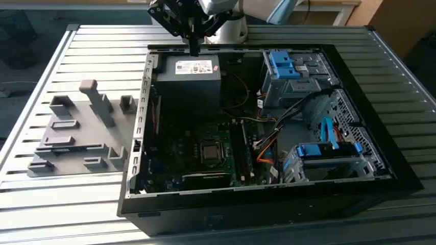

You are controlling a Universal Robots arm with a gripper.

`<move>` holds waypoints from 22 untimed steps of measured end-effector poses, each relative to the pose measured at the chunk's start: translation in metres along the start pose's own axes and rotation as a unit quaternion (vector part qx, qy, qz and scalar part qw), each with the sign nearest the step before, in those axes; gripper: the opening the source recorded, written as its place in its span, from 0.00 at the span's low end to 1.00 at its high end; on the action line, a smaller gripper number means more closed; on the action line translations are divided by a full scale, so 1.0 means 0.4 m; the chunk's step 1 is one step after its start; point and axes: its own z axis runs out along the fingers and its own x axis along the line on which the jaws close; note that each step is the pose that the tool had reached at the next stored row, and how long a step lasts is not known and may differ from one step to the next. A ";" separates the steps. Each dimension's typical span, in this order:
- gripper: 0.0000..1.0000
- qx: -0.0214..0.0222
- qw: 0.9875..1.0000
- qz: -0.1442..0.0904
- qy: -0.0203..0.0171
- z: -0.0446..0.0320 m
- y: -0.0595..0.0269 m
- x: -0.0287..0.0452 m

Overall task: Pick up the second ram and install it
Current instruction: 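Reach for the second ram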

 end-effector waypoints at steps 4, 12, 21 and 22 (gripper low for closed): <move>0.11 0.000 1.000 0.000 0.000 0.000 0.000 0.000; 0.11 0.000 1.000 0.000 0.000 0.000 -0.001 0.007; 0.11 0.000 1.000 0.000 0.000 -0.001 -0.002 0.031; 0.11 0.000 1.000 0.000 0.000 -0.001 -0.002 0.033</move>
